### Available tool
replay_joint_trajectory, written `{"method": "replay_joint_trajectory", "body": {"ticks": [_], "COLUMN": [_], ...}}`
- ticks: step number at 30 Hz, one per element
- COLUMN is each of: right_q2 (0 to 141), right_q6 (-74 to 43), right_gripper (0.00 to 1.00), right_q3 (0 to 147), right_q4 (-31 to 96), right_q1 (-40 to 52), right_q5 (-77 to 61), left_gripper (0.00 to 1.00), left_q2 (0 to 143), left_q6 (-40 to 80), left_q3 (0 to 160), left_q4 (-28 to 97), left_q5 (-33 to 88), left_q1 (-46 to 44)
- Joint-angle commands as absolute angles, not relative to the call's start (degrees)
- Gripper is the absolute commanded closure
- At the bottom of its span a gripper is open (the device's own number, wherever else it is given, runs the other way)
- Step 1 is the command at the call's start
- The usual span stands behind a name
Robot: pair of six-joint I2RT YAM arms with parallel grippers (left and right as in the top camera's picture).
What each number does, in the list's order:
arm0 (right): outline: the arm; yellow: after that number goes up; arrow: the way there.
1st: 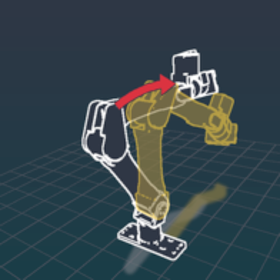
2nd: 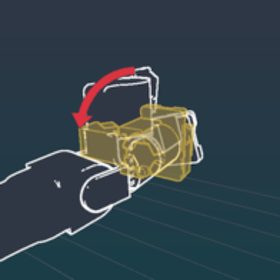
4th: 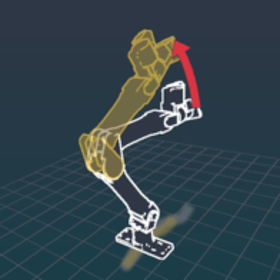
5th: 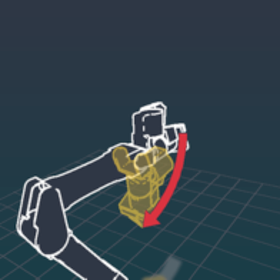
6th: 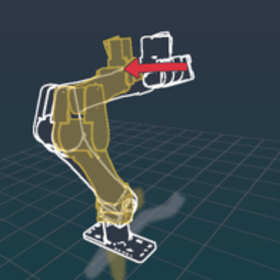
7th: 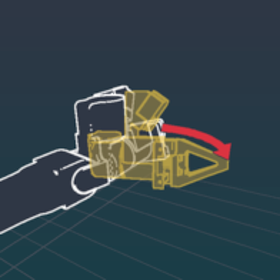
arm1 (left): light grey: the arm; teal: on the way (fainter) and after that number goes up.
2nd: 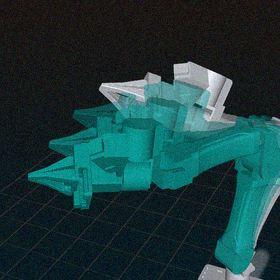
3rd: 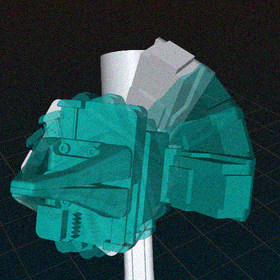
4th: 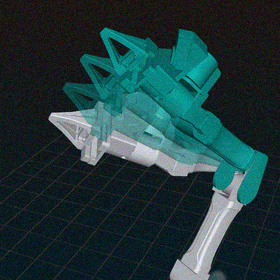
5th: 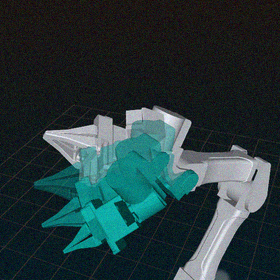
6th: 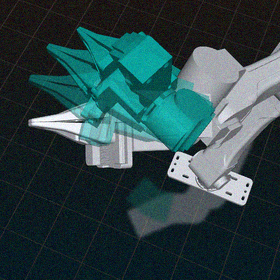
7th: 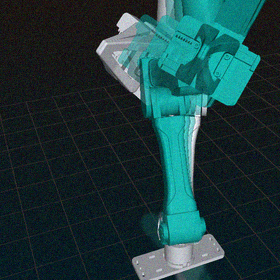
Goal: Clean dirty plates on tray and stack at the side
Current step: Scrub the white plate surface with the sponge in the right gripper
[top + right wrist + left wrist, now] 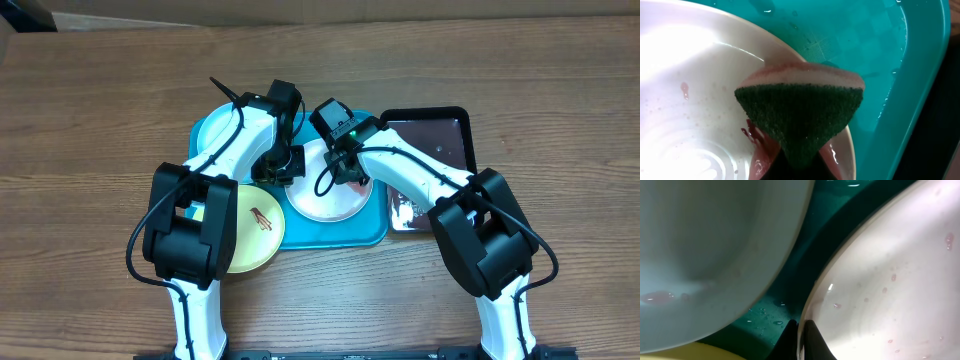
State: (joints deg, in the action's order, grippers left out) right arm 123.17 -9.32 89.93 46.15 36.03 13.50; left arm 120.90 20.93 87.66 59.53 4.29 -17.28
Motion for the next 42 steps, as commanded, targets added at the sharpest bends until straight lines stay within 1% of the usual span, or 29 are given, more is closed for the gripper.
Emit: {"method": "replay_joint_trajectory", "body": {"ticks": [1, 5, 9, 17, 21, 28, 35, 36, 37, 38, 40, 41, 42], "right_q2": [123.59, 123.59, 123.59, 123.68, 123.68, 123.68, 123.68, 123.68, 123.68, 123.68, 123.68, 123.68, 123.68], "right_q6": [-11.09, -12.23, -10.0, -10.0, -6.5, -5.3, -5.08, -5.08, -5.1, -5.08, -5.08, -5.08, -5.08], "right_gripper": [0.96, 0.96, 0.96, 0.96, 0.96, 0.96, 0.95, 0.9, 0.81, 0.8, 0.8, 0.85, 0.96], "right_q3": [88.44, 88.44, 88.42, 84.97, 84.2, 84.2, 84.23, 84.23, 84.29, 84.4, 84.77, 85.12, 85.54], "right_q4": [46.33, 46.28, 46.26, 43.03, 43.05, 43.77, 42.85, 42.46, 42.13, 42.09, 42.09, 42.15, 42.3], "right_q1": [35.83, 35.83, 35.83, 35.83, 35.83, 35.83, 35.83, 35.83, 35.77, 35.7, 35.51, 35.33, 35.22], "right_q5": [13.85, 12.4, 8.84, 8.71, 3.53, -1.48, -1.21, -1.13, -0.69, -0.54, -0.54, -0.56, -0.56], "left_gripper": [0.96, 0.96, 0.96, 0.96, 0.96, 0.96, 0.96, 0.96, 0.96, 0.96, 0.96, 0.96, 0.96], "left_q2": [121.49, 121.49, 121.49, 121.49, 121.49, 121.49, 121.49, 121.49, 121.49, 121.49, 121.49, 121.49, 121.49], "left_q6": [20.82, 20.82, 20.82, 20.82, 20.8, 20.8, 20.78, 20.78, 20.8, 20.78, 20.78, 20.78, 20.78], "left_q3": [87.0, 87.02, 87.02, 87.02, 87.02, 87.02, 87.02, 87.02, 87.02, 87.02, 87.02, 87.02, 87.02], "left_q4": [59.7, 59.68, 59.66, 59.66, 59.68, 59.7, 59.7, 59.7, 59.7, 59.72, 59.75, 59.75, 59.77], "left_q5": [4.08, 4.08, 4.08, 4.08, 4.1, 4.12, 4.1, 4.1, 4.1, 4.1, 4.1, 4.1, 4.08], "left_q1": [-17.65, -17.65, -17.65, -17.65, -17.67, -17.65, -17.65, -17.65, -17.67, -17.67, -17.67, -17.65, -17.65]}}
